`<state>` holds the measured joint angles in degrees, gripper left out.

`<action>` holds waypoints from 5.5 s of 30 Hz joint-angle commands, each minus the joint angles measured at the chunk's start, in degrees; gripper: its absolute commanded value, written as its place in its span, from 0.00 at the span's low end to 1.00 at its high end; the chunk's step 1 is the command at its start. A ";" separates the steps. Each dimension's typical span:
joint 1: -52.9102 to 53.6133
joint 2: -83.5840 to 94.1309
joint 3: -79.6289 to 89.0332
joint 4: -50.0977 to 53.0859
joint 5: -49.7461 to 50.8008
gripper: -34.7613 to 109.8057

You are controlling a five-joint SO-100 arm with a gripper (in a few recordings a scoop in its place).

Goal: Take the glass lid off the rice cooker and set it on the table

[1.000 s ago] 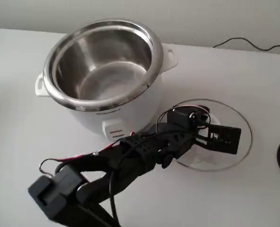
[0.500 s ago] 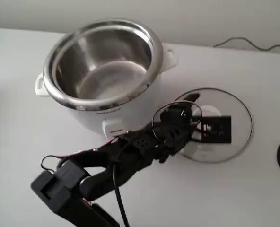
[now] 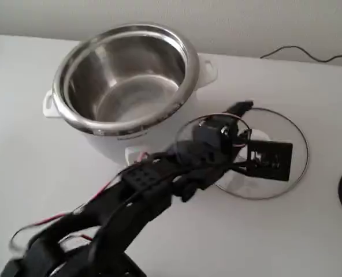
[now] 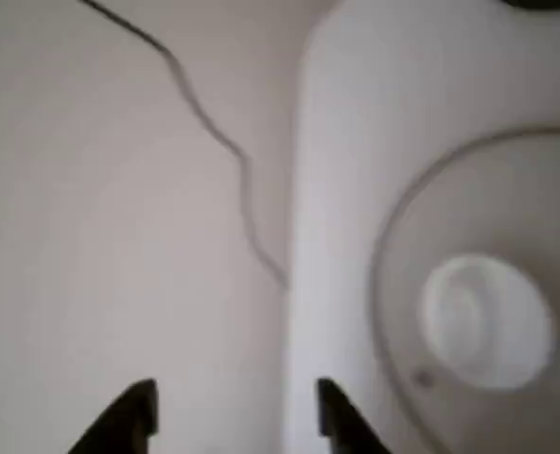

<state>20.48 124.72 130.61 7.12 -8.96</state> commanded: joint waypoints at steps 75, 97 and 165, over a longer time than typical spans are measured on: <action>-18.63 63.81 41.31 59.59 4.75 0.26; -18.63 63.81 41.31 59.59 4.75 0.26; -18.63 63.81 41.31 59.59 4.75 0.26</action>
<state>1.85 188.09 172.09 67.85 -3.78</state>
